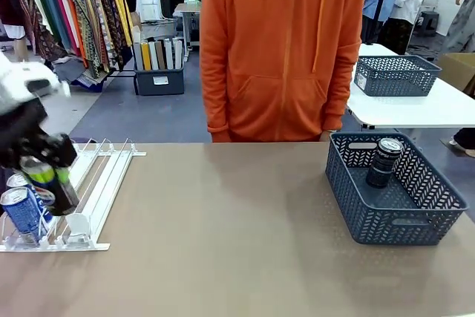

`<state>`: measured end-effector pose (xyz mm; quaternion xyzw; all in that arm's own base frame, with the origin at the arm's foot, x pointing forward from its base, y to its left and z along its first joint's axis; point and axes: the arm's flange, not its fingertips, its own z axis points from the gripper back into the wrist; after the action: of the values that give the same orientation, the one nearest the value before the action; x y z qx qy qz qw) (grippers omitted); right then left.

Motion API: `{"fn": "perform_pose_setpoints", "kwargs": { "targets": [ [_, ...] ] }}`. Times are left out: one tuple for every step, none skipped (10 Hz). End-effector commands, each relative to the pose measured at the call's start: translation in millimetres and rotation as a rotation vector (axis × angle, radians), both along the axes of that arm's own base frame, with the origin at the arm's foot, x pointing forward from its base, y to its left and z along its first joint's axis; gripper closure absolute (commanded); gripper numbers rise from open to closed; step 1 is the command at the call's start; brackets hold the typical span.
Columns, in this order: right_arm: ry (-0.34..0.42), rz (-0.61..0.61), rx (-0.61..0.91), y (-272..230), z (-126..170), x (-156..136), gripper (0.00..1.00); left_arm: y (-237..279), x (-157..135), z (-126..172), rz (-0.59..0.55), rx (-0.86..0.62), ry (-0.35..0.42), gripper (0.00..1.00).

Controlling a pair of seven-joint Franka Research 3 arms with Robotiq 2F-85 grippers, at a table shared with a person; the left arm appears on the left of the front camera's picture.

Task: Retrieve and store the cans from the dispenser.
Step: Pick up the last remaining can from one row of the Automatic Can Dispenser and place it in the middle of the table.

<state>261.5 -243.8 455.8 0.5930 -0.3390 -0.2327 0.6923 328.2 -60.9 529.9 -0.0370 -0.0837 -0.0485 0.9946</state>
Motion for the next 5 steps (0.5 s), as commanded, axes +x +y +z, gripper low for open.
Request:
{"fn": "perform_pose_setpoints", "kwargs": {
  "targets": [
    [-0.023, -0.003, 0.002, -0.6, 2.7, 2.1, 0.00, 8.2, -19.2, 49.1, -0.004, -0.021, -0.027, 1.00],
    [-0.023, -0.003, 0.002, -0.6, 2.7, 2.1, 0.00, 13.4, -31.2, 62.0, 0.000, -0.053, -0.048, 1.00],
    [-0.023, -0.003, 0.002, -0.6, 2.7, 2.1, 0.00, 20.3, -34.6, 64.4, 0.018, -0.092, -0.069, 1.00],
    [-0.023, -0.003, 0.002, -0.6, 2.7, 2.1, 0.00, 34.9, -37.9, 59.4, 0.045, -0.105, -0.043, 1.00],
    [-0.023, -0.003, 0.002, -0.6, 2.7, 2.1, 0.00, 12.9, -41.0, 72.4, 0.005, -0.041, -0.054, 1.00]
  ]
}}
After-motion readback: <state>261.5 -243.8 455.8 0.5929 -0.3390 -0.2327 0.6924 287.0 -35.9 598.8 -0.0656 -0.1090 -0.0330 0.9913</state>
